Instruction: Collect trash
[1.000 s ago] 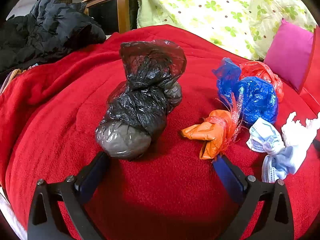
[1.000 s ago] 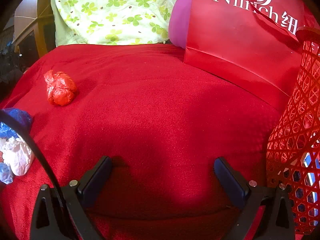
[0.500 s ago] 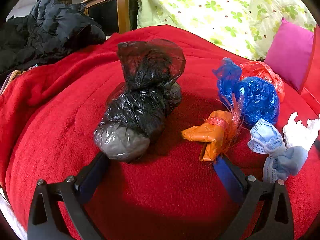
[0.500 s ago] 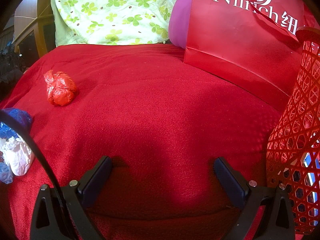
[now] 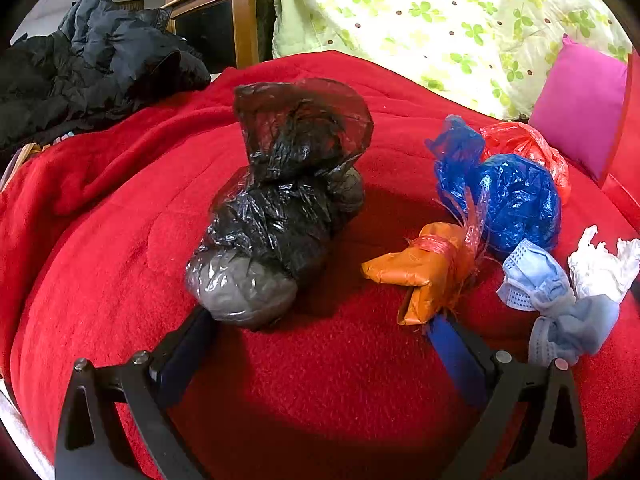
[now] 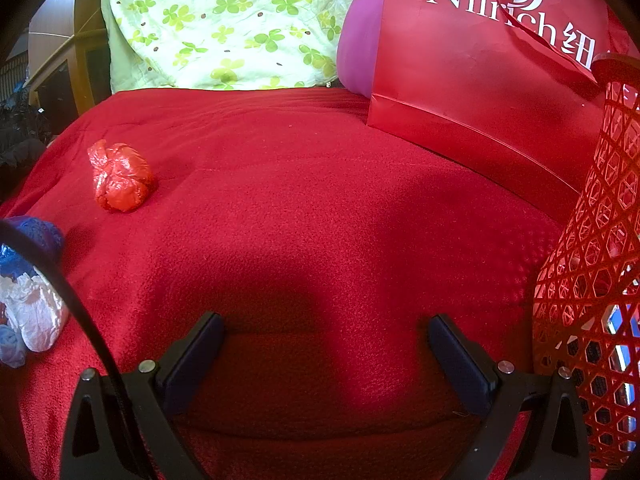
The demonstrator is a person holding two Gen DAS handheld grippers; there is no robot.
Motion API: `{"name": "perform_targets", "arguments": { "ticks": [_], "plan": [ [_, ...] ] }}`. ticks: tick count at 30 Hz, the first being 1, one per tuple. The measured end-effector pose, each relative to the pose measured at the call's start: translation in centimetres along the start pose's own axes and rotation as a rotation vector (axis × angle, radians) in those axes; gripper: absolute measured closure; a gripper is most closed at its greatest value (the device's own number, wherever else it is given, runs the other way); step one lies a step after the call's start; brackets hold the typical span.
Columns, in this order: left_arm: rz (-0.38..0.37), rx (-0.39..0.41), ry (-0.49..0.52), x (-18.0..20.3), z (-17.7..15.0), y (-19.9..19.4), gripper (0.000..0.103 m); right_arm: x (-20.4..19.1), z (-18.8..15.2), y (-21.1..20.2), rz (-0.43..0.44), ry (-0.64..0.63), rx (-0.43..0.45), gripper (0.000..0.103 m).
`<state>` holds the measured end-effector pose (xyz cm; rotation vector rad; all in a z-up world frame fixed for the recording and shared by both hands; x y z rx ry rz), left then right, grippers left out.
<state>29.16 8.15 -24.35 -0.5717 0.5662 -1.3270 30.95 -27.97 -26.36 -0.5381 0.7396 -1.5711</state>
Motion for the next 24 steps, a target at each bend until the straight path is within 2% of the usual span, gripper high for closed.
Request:
{"name": "perform_targets", "arguments": {
  "ticks": [24],
  "plan": [
    [-0.007,0.000,-0.008,-0.30,0.04,0.17,0.000,0.01,-0.08,0.05,0.000,0.000,-0.001,0.000]
  ]
}}
Point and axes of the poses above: each gripper's, at about its wrist camera, not at the fingertips, and y roughly the way its jaws point, x to its right, z to its top, the point moved 8 cm from there along y, roughly the way its jaws point, and after that the axes turned 4 degrees about z, right-handed, at the moved point
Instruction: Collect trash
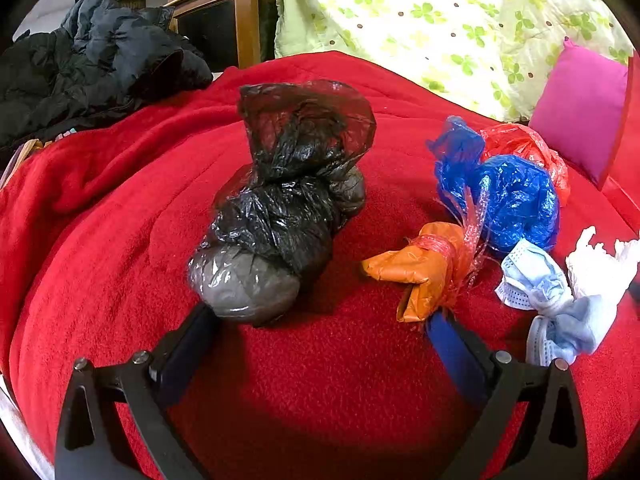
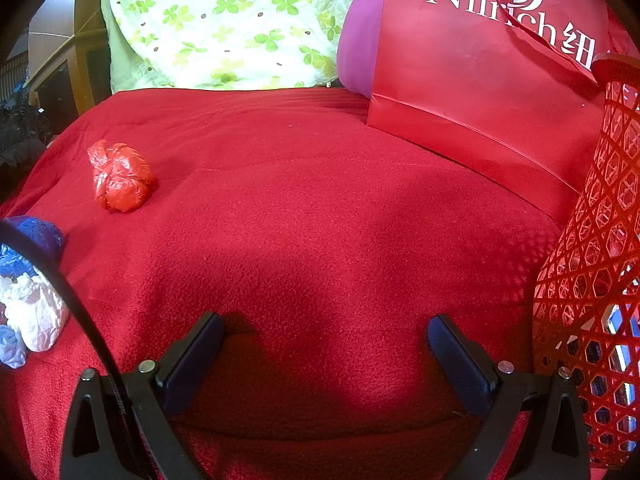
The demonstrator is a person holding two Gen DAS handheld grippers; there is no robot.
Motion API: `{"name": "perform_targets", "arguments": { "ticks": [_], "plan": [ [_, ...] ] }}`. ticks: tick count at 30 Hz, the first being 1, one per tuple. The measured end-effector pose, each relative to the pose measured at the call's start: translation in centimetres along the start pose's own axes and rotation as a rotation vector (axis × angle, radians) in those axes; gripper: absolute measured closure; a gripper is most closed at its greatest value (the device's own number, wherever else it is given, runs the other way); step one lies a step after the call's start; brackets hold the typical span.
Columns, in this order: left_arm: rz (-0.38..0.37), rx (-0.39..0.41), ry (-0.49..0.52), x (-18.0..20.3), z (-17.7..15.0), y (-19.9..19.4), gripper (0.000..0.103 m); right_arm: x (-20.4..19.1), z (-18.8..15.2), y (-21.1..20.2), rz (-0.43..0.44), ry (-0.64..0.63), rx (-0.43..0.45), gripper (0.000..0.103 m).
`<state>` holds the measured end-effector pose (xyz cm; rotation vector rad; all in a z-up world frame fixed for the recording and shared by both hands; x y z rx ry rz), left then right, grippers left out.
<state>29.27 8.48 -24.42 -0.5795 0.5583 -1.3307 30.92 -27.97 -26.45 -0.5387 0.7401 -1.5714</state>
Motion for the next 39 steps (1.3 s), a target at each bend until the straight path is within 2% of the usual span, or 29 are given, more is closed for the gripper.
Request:
{"name": "perform_targets", "arguments": {
  "ticks": [39],
  "plan": [
    [0.004,0.002,0.001,0.06,-0.29,-0.15,0.000,-0.06,0.04,0.06,-0.001,0.000,-0.001,0.000]
  ]
}}
Point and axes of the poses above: each gripper's, at about its wrist camera, not at the fingertips, and y roughly the way its jaws point, x to its right, z to its top, the point moved 8 cm from there along y, roughly the way its jaws point, and after that the axes turned 4 degrees about z, right-handed, at the moved point
